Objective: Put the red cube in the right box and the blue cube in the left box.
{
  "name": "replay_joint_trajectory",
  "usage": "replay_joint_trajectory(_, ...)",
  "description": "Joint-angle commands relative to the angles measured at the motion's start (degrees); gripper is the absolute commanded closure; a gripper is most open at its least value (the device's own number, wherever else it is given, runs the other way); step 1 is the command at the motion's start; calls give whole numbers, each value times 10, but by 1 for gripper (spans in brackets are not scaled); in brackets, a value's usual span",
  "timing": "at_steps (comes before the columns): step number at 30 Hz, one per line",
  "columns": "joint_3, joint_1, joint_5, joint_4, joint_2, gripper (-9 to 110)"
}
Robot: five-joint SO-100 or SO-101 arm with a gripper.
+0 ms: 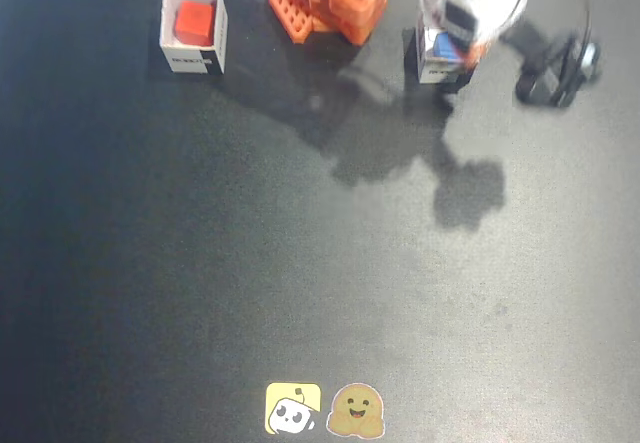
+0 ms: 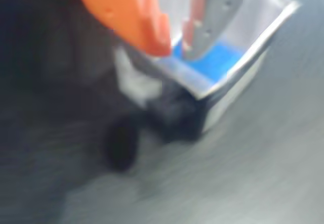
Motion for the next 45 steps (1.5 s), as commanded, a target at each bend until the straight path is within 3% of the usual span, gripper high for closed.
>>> replay_joint_trajectory(1,-26,79,-18,-12,0,101)
replay_joint_trajectory(10,64,364,-101,-71,138,101)
replay_joint_trajectory(19,137,555,-171,-92,284,101)
replay_joint_trajectory(33,276,584,-194,-169,386,101)
replay_joint_trajectory(39,361,585,-205,-134,533,101)
replay_joint_trajectory(45,382,602,-199,-129,533,101)
